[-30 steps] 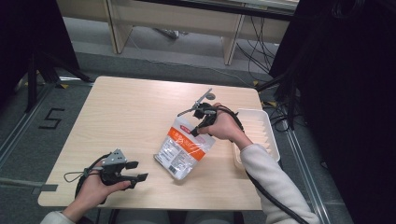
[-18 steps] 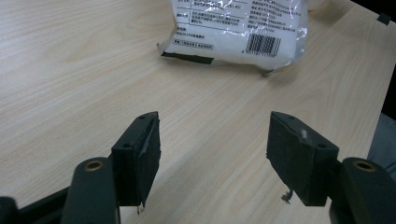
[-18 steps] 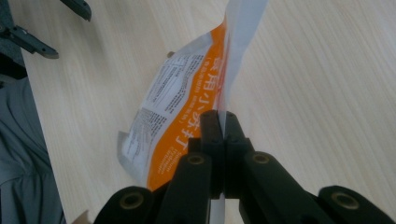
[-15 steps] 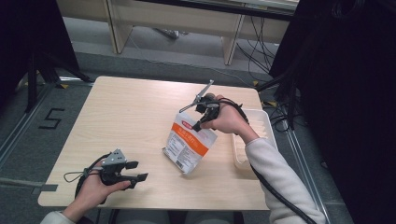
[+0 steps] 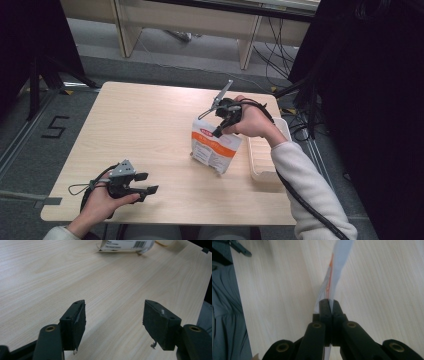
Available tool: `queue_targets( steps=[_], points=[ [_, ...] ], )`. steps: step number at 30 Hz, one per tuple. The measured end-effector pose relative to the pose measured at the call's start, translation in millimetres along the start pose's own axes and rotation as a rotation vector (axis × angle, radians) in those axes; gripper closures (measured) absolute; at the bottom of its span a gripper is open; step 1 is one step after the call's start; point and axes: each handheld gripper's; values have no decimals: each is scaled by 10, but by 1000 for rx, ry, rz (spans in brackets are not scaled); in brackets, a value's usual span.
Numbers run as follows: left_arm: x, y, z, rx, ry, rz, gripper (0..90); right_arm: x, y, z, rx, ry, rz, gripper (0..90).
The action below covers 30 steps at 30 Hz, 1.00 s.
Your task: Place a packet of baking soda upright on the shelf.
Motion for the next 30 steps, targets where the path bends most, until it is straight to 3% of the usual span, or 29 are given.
queue_targets(
  steps=[1, 2, 3, 7, 17, 21, 22, 27, 30],
  points=[
    [1, 3, -4, 4, -3, 1, 345, -11, -2, -14, -7, -12, -10, 900],
    [2, 3, -2, 2, 0, 0, 345, -24, -30, -35, -4, -49, 15, 900],
    [2, 2, -4, 3, -3, 2, 345, -30, 1, -25, 0, -38, -53, 900],
    [1, 7, 5, 3, 6, -7, 345, -67, 9, -51, -24, -88, -113, 900],
    [-1, 8, 6, 1, 6, -17, 345, -126, 20, -91, -30, -105, -114, 900],
    [0, 4, 6, 0, 7, -6, 345, -128, 31, -99, -24, -102, -136, 900],
    [1, -1, -1, 1, -1, 1, 345, -137, 19, -121, -32, -117, -99, 900],
    [-1, 3, 0, 2, -1, -10, 345, -149, 50, -153, -22, -86, -135, 900],
    [-1, 8, 6, 1, 5, -17, 345, -160, 50, -231, -36, -90, -117, 900]
  ],
)
Point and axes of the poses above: each handheld gripper's, and its own axes: z roughly forward along the jaws, x roughly out of its top, y roughly to its right, and after that the axes turned 3 degrees about -x, right-handed
